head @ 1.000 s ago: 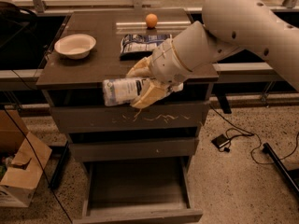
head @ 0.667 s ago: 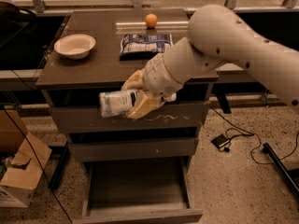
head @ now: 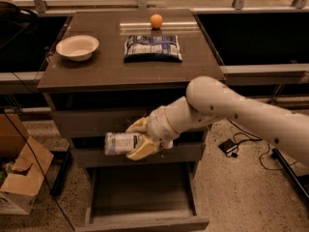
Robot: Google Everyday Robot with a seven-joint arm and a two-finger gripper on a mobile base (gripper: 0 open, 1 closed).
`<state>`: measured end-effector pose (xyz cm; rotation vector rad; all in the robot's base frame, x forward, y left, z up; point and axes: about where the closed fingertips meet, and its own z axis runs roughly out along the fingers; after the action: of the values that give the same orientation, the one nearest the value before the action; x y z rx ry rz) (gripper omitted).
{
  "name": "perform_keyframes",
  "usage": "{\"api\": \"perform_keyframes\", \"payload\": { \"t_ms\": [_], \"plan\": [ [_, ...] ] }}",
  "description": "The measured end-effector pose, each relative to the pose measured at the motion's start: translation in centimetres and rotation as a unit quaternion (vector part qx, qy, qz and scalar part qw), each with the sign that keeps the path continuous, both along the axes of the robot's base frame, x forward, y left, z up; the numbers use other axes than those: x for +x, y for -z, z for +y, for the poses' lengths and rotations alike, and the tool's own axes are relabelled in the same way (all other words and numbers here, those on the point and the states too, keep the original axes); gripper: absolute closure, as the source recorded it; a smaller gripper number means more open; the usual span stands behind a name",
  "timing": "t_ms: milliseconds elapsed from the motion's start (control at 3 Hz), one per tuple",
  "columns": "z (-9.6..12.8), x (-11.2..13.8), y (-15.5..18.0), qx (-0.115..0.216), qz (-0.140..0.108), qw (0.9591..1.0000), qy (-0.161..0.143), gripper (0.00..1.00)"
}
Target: Place blue plastic bottle into bottom drawer
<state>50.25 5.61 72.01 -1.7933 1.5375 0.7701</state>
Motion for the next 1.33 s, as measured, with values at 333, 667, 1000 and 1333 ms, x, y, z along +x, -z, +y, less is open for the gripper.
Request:
{"api": "perform_keyframes", "payload": {
  "t_ms": [333, 667, 1000, 1333],
  "plan": [
    [0.3, -0.6, 5.8, 0.030, 0.048, 0.9982, 0.021, 1.00],
    [0.4, -0.8, 8.0, 0.041, 0.066, 0.9966, 0.029, 1.00],
    [0.6, -1.0, 10.5, 0.055, 0.088, 0.9940, 0.037, 1.00],
    [0.6, -1.0, 10.5, 0.055, 0.088, 0.9940, 0.037, 0.98]
  ]
}}
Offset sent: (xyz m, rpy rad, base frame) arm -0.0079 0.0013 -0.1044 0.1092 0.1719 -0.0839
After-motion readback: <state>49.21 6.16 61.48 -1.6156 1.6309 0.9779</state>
